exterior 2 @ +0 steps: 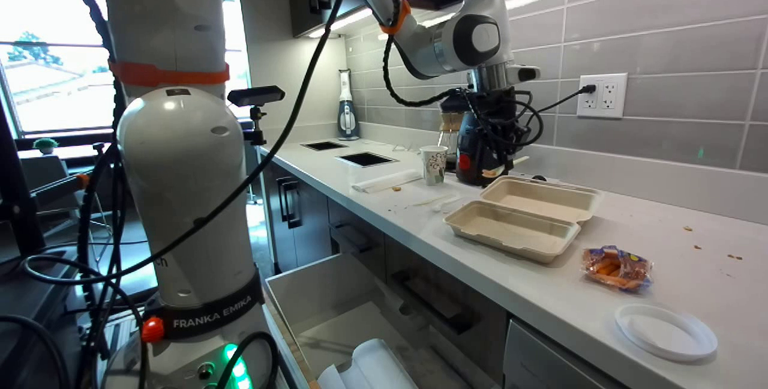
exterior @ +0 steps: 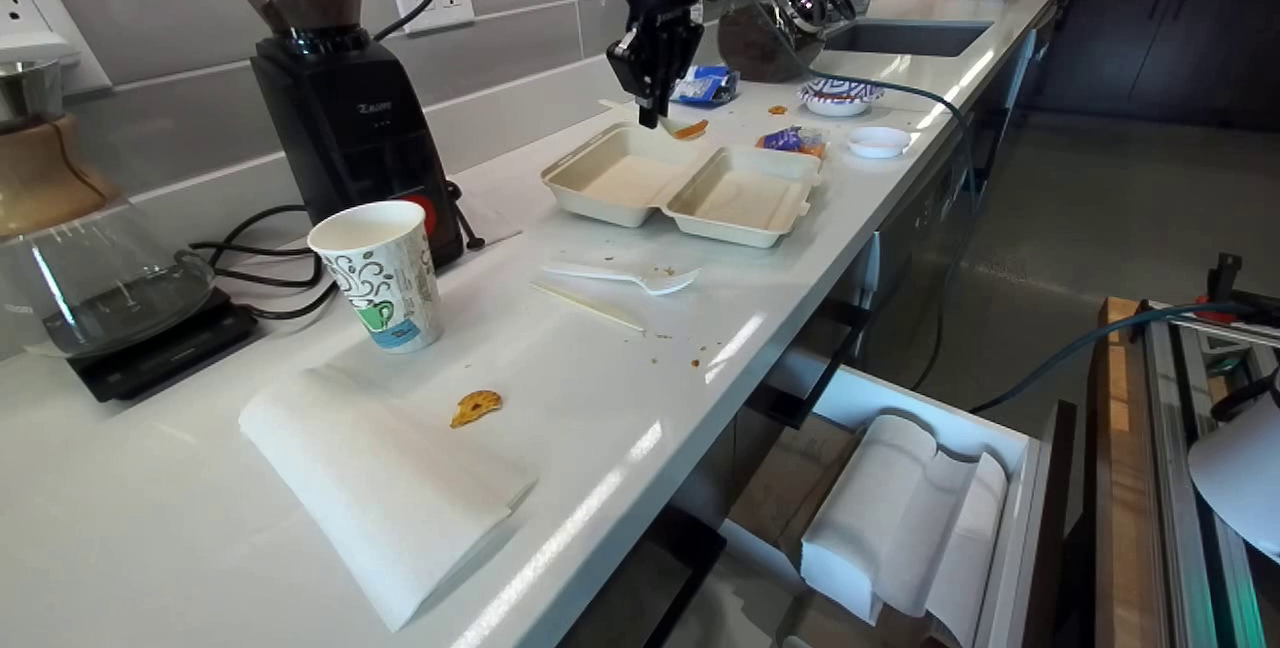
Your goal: Put the orange object on the spoon, then pour out the object from the spoon into the lunch pack
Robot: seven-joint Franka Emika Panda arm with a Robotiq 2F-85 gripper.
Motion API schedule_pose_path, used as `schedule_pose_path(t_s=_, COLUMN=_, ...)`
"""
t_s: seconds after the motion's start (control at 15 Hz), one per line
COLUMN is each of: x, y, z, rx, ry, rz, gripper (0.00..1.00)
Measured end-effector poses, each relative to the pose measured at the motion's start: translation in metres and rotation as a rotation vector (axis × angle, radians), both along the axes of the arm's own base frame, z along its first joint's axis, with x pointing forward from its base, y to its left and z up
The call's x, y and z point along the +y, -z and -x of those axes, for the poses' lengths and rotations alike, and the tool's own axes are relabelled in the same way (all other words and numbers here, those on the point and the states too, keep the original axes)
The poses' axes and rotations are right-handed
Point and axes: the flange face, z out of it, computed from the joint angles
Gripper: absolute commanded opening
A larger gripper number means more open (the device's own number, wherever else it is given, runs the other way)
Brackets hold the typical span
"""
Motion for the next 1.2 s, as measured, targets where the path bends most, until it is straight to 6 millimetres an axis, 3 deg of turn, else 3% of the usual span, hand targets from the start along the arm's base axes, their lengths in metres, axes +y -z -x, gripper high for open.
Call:
schedule_pose_path(t_s=0.73, x=-0.021, y=0.007, z=-0.074, rx=-0.105, ry=0.009, rz=0.007, gripper=0.04)
schedule_pose_path(t_s=1.2, x=-0.019, y=0.007, z=-0.081, rx=-0.272, ry=0.008, rz=-0.009, gripper=0.04)
